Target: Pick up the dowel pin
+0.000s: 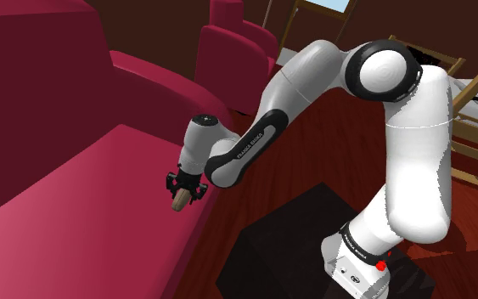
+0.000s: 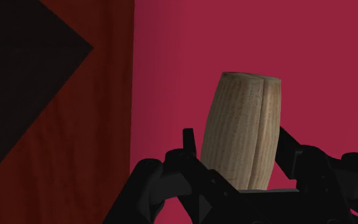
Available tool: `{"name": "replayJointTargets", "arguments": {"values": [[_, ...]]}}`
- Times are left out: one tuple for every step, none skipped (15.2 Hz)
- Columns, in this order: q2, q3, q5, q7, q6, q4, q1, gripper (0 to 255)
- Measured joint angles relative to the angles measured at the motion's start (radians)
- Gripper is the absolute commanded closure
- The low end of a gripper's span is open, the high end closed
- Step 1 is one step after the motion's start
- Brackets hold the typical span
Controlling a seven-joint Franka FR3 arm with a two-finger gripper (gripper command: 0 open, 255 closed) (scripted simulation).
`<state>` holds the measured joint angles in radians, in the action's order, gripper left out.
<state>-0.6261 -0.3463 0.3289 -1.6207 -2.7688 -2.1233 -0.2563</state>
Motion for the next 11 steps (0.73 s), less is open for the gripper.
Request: {"name": "replayJointTargets", "arguments": {"values": [[-0.001, 0.001, 0.0, 0.0, -0.001, 0.001, 0.0, 255], [-0.001, 0.001, 0.001, 0.0, -0.001, 0.001, -0.001, 255], [-0.001, 0.001, 0.001, 0.0, -0.001, 0.001, -0.001, 255], [-0.001, 0.001, 0.001, 0.0, -0.001, 0.001, -0.001, 255], [-0.001, 0.001, 0.001, -0.001, -0.001, 0.001, -0.001, 255], [-0.001, 0.001, 0.001, -0.001, -0.001, 0.0, -0.001, 255], [-0.001, 0.001, 0.001, -0.001, -0.001, 0.0, -0.001, 255], [-0.001, 0.001, 0.001, -0.001, -0.001, 0.0, -0.001, 255], [-0.002, 0.001, 0.001, -0.001, -0.001, 0.001, -0.002, 255], [0.005, -0.002, -0.001, 0.0, 0.002, -0.003, 0.001, 255], [0.015, -0.008, -0.006, 0.002, 0.009, -0.006, 0.005, 255]]}}
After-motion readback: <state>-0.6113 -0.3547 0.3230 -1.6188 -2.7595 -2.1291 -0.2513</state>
